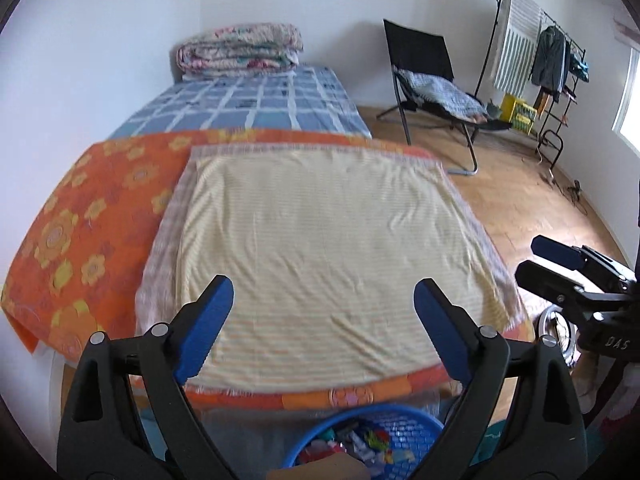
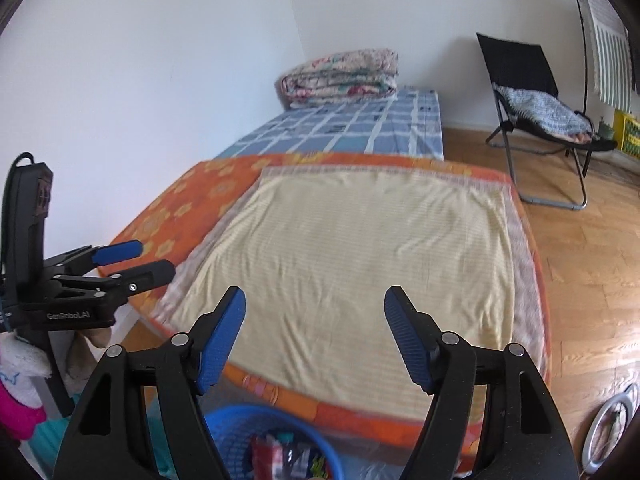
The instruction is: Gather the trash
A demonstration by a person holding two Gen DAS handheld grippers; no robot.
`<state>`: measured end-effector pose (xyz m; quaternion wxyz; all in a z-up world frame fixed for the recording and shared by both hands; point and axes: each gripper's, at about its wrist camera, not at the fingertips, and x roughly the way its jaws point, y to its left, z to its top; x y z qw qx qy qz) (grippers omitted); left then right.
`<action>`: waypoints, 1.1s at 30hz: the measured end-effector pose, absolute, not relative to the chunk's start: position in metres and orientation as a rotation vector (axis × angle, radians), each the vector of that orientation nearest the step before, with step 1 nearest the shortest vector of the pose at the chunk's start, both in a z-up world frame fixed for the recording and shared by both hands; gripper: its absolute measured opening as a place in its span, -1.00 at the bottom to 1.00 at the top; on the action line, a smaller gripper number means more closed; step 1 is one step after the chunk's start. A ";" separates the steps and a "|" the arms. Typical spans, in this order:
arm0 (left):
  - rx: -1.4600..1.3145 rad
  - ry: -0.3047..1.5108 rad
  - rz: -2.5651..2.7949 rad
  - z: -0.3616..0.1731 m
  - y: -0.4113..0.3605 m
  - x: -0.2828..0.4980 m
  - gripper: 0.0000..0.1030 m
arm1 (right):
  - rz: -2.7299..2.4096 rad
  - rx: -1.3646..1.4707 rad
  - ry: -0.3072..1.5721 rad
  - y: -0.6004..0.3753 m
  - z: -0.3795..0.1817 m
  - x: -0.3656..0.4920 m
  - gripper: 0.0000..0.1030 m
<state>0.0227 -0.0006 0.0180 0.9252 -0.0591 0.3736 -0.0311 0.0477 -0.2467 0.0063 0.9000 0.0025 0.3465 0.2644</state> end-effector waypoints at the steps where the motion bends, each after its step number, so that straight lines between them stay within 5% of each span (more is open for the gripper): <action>1: -0.121 0.756 -0.062 0.021 -0.001 0.025 0.83 | 0.542 -0.002 0.707 -0.246 0.008 0.051 0.41; 33: -0.174 0.829 -0.002 -0.001 -0.001 0.053 0.96 | 0.515 0.109 0.755 -0.242 -0.003 0.094 0.56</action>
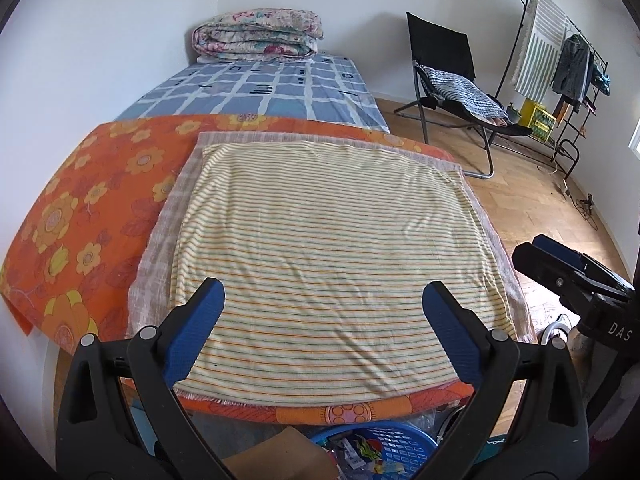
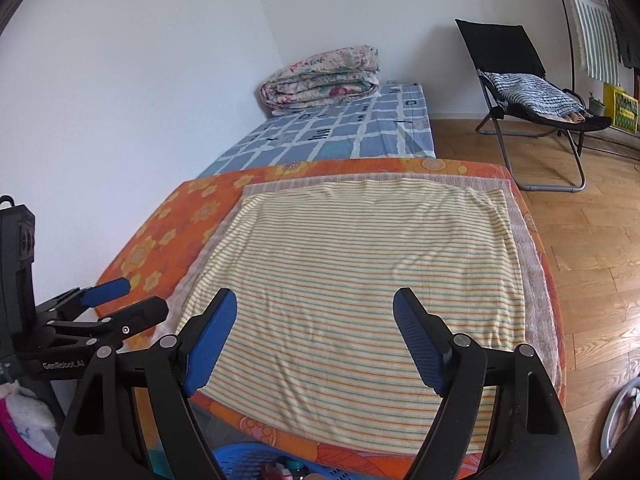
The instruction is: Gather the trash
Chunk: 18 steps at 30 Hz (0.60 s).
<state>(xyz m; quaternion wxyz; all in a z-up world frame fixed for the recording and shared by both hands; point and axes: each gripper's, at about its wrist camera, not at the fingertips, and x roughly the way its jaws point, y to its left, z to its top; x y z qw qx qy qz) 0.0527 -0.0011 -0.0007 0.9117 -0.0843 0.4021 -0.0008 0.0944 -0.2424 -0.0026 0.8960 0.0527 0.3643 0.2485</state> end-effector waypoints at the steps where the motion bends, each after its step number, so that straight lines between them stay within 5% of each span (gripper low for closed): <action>1: -0.180 0.834 -0.002 -0.001 0.000 0.053 0.96 | 0.514 0.108 0.755 -0.242 -0.003 0.094 0.56; 18: -0.207 0.844 0.001 -0.003 0.006 0.053 0.97 | 0.512 0.091 0.757 -0.239 -0.005 0.090 0.56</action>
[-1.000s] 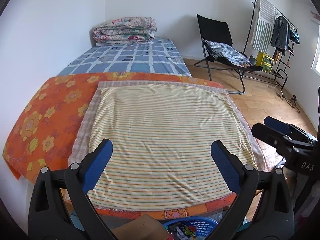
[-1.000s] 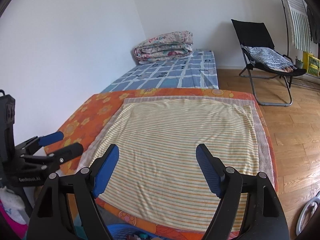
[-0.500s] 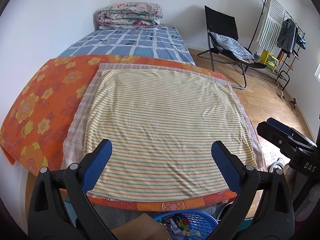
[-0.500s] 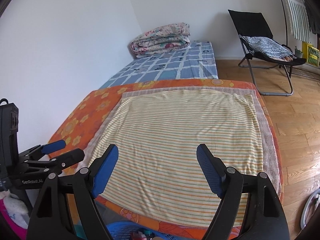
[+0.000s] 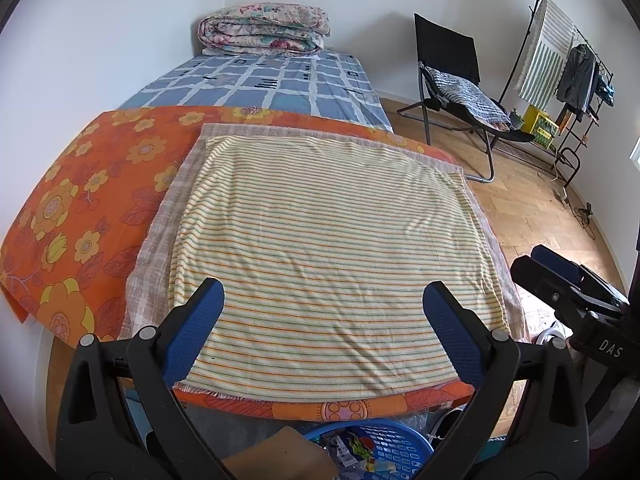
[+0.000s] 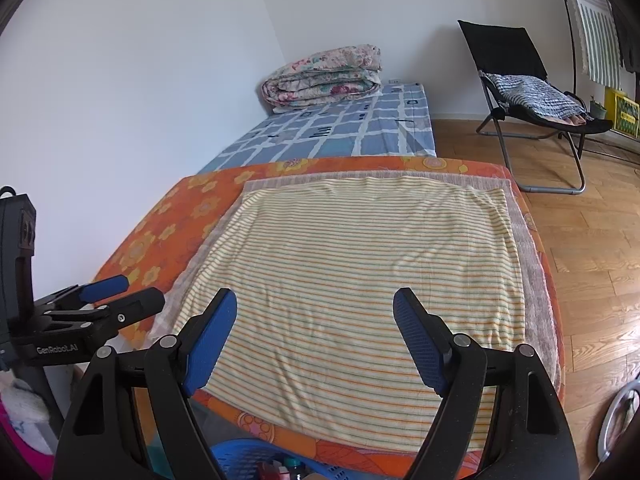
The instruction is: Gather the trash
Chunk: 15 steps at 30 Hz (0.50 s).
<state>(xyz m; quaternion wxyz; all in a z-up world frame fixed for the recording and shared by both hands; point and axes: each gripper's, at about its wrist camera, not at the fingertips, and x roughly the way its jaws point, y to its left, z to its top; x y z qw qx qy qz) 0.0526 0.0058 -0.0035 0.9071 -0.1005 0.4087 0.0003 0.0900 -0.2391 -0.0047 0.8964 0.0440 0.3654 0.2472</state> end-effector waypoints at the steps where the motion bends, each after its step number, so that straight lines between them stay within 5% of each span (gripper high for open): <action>1: -0.207 0.844 0.001 -0.003 0.006 0.053 0.97 | 0.513 0.092 0.758 -0.239 -0.005 0.090 0.56; 15: -0.210 0.841 0.003 -0.002 0.008 0.053 0.97 | 0.515 0.085 0.765 -0.237 -0.007 0.090 0.56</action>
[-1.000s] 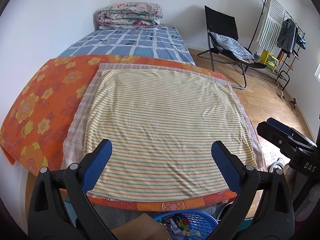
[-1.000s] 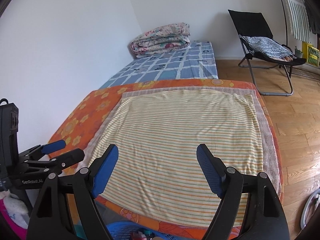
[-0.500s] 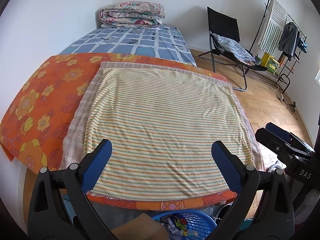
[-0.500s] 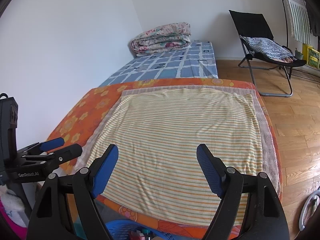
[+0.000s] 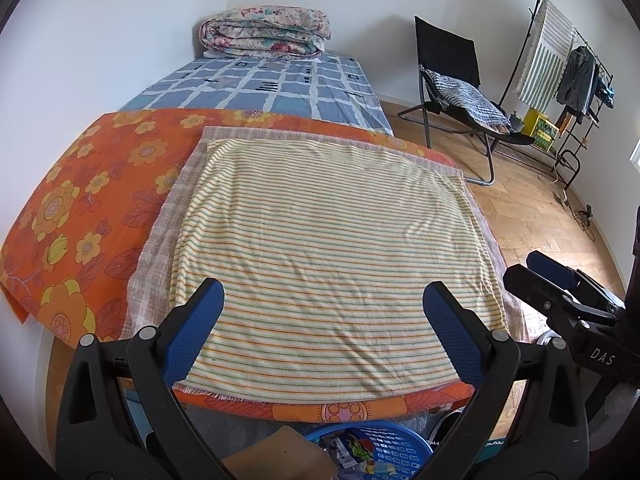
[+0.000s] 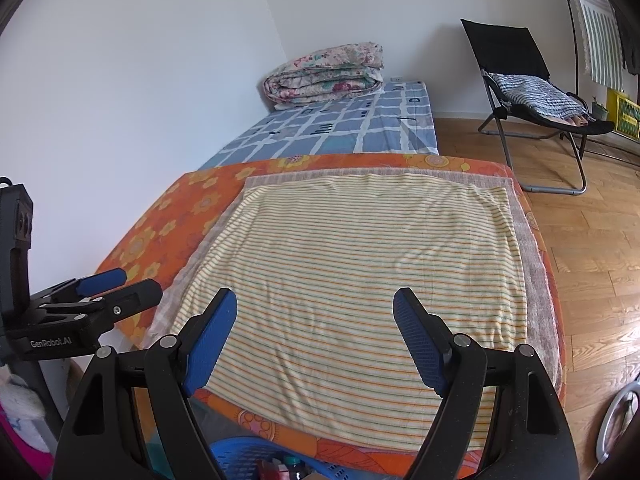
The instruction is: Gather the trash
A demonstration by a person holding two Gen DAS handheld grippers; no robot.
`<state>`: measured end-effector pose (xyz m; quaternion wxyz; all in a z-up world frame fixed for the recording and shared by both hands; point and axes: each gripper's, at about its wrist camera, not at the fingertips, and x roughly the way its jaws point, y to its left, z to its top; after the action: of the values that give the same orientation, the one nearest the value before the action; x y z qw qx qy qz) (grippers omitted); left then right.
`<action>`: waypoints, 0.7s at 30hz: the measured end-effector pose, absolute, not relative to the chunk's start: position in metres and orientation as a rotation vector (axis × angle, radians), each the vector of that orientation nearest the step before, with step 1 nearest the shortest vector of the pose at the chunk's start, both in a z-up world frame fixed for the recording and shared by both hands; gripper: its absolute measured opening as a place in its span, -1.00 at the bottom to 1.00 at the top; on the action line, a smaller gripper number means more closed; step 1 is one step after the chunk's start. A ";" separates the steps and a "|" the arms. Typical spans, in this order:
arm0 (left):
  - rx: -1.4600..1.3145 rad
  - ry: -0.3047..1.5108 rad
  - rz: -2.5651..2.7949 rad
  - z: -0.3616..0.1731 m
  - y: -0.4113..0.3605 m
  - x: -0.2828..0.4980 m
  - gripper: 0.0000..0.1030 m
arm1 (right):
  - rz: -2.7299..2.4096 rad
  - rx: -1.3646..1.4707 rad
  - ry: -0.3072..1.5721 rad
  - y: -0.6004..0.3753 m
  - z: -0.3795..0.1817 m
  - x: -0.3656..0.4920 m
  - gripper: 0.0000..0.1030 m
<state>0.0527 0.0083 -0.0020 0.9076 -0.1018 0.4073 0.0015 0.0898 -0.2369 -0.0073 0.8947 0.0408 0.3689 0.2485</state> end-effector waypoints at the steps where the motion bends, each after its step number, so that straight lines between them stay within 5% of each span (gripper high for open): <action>1: -0.210 0.841 0.003 -0.002 0.009 0.053 0.97 | 0.515 0.084 0.765 -0.237 -0.007 0.090 0.56; 21: -0.208 0.836 0.007 0.002 0.011 0.053 0.97 | 0.518 0.082 0.767 -0.236 -0.009 0.088 0.56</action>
<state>0.0530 0.0110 0.0018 0.9087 -0.1009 0.4051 0.0033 0.0884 -0.2363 -0.0090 0.8941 0.0396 0.3698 0.2497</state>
